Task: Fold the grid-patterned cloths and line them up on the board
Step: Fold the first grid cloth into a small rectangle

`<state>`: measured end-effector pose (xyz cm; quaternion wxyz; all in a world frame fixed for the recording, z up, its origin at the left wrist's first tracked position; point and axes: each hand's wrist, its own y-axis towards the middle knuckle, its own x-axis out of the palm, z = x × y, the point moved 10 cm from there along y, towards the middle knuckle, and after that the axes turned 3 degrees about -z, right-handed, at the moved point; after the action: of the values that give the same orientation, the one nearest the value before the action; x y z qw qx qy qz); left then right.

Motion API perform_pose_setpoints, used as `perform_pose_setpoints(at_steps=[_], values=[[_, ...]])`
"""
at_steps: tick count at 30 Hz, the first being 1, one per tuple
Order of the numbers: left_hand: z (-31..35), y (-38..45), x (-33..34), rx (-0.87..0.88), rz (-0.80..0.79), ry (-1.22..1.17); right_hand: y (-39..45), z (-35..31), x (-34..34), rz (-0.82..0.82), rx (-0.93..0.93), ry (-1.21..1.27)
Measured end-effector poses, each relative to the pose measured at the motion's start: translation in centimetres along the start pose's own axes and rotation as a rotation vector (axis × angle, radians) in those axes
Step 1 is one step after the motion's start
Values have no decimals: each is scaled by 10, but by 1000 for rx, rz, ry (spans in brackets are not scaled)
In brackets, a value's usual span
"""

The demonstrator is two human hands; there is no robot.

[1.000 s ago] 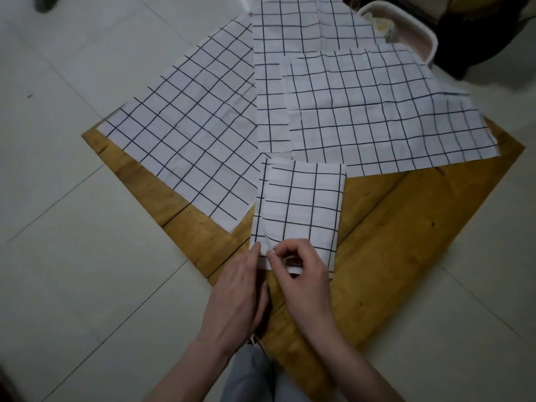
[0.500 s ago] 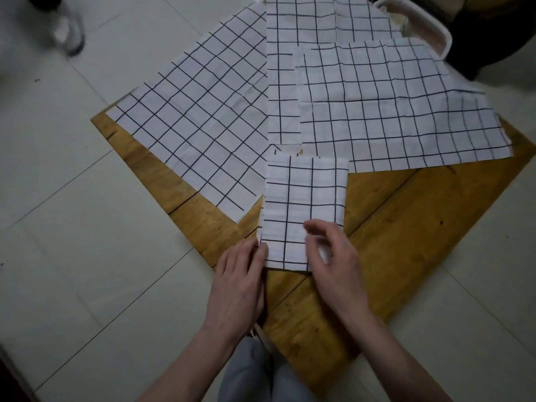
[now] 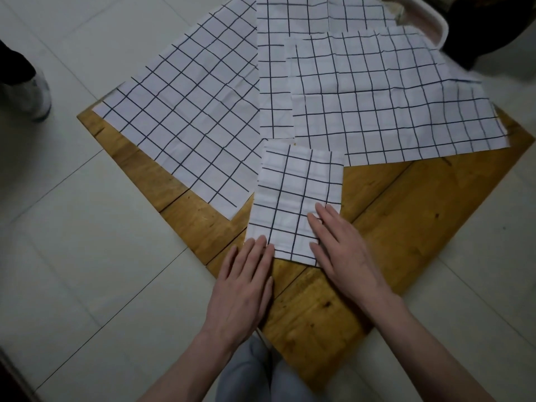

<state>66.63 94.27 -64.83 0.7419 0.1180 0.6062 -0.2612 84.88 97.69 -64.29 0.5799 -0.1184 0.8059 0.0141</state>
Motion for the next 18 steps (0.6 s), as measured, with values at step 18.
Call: perform_pose_setpoints(at_steps=[18], values=[[48,1,15,186,-92,117,-40,1,-13,14,279,-129]])
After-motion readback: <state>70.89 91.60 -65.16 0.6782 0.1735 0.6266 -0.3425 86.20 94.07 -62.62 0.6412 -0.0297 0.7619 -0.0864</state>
